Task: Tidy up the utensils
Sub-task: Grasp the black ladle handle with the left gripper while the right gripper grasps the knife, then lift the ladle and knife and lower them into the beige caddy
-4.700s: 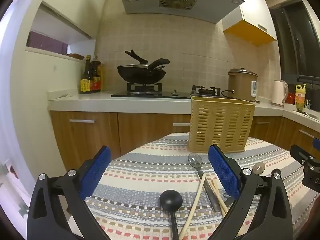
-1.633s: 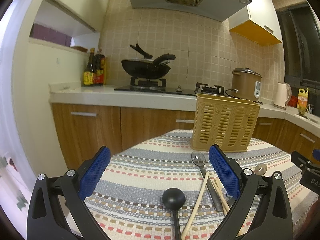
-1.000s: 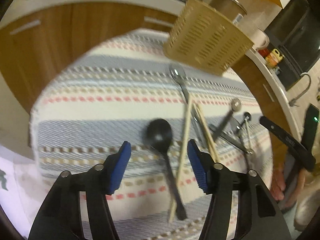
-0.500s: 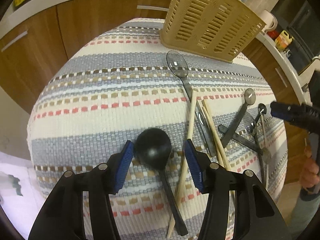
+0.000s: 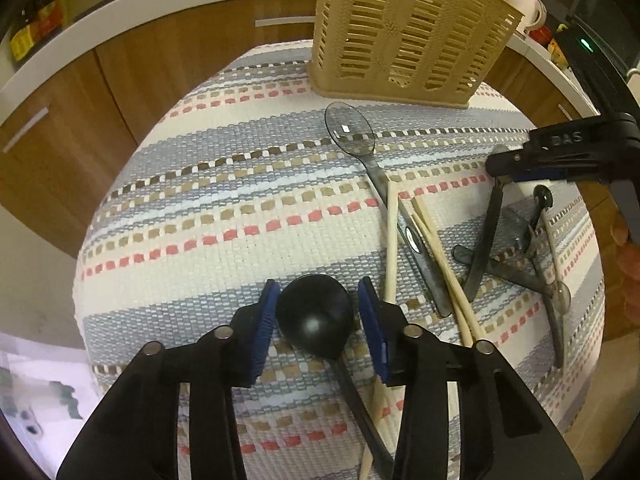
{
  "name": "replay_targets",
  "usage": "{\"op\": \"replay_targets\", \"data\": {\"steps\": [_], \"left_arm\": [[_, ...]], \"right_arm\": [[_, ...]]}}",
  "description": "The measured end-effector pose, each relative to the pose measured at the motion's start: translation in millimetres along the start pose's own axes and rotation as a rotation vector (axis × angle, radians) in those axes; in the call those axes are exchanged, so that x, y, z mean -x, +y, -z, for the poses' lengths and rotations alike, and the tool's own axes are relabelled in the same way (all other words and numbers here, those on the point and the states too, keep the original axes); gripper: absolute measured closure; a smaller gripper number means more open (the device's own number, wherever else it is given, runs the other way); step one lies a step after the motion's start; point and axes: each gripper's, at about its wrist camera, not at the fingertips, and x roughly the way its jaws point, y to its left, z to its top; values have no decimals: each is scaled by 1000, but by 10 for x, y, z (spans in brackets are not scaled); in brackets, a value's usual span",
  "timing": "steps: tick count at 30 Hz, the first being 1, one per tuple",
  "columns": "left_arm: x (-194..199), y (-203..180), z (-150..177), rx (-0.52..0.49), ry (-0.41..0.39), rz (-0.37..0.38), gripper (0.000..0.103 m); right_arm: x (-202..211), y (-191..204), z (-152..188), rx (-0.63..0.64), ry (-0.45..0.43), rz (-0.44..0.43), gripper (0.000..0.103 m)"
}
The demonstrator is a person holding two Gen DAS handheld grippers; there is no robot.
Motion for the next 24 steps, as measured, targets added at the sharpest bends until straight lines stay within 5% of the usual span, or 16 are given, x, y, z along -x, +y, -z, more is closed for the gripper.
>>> {"op": "replay_targets", "data": {"steps": [3,7,10,15,24], "left_arm": [[1,21,4,-6,-9,2,68],[12,24,11,-18,-20,1,68],[28,51,12,-8,-22,17,68],[54,185,8,61,-52,100,69],[526,330,-3,126,-232,185,69]], "right_arm": [[-50,265,-34,160,2,111,62],[-45,386,-26,255,0,101,85],[-22,403,29,291,-6,94,89],[104,251,219,293,-66,25,100],[680,-217,521,252,-214,-171,100]]}}
